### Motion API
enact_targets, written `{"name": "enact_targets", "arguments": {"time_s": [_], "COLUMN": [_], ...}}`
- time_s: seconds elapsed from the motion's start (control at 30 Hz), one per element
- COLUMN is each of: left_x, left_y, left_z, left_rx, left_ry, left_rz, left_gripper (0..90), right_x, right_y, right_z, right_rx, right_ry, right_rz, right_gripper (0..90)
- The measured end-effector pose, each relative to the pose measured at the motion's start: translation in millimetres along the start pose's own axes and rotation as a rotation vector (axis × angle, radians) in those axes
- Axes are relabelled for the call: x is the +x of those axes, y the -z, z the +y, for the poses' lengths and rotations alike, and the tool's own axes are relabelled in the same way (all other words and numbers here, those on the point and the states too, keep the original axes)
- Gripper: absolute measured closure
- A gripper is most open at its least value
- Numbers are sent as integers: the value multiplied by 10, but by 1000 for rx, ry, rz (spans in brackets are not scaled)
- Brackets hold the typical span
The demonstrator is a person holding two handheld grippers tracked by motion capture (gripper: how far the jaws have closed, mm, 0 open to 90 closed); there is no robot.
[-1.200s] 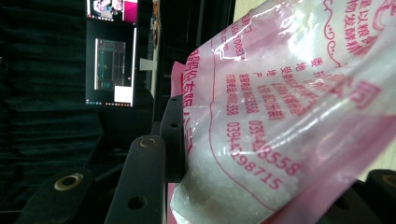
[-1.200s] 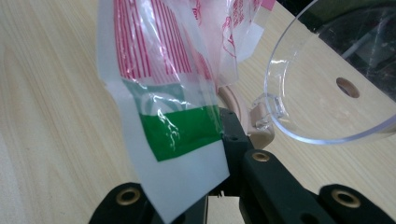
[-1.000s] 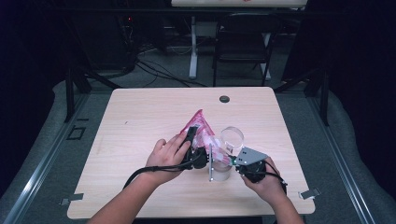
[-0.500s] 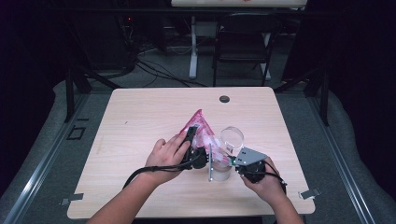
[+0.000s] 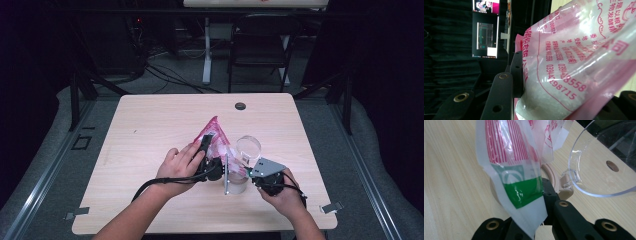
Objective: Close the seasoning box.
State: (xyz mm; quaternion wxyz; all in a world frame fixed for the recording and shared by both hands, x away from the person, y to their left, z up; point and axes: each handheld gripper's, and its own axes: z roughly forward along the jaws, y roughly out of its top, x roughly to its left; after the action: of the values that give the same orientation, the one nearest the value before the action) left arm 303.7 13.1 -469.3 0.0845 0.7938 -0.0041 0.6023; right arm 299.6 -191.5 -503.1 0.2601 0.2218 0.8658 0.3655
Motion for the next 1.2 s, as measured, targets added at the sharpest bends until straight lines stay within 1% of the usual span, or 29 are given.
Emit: {"name": "enact_targets", "arguments": {"time_s": [0.07,0.2,0.83,0.87,0.9,0.93,1.1,1.2], "left_x": [8,13,19,17,23,24,22,7], "left_y": [5,10,26,25,27,26,25,24], "left_z": [6,13,21,18,16,12,-22,-53], "left_rx": [-2,-7,-5,-4,-5,-5,6,4], "left_ry": [-7,-8,1,10,5,10,34,41], "left_rz": [6,15,6,2,8,6,-14,-13], "left_gripper": [666,666,666,666,666,666,667,668], "right_x": [1,1,-13,-10,-10,-9,-7,3], "right_y": [0,0,24,26,29,34,62,74], "right_z": [0,0,4,6,8,12,34,47], "right_rx": [0,-1,-5,-6,-8,-8,-17,-21], "right_ry": [1,2,2,-1,-1,-1,4,3], "right_rz": [0,-1,-16,-18,-16,-20,-27,-32], "right_gripper": [900,900,900,900,900,900,900,900]}}
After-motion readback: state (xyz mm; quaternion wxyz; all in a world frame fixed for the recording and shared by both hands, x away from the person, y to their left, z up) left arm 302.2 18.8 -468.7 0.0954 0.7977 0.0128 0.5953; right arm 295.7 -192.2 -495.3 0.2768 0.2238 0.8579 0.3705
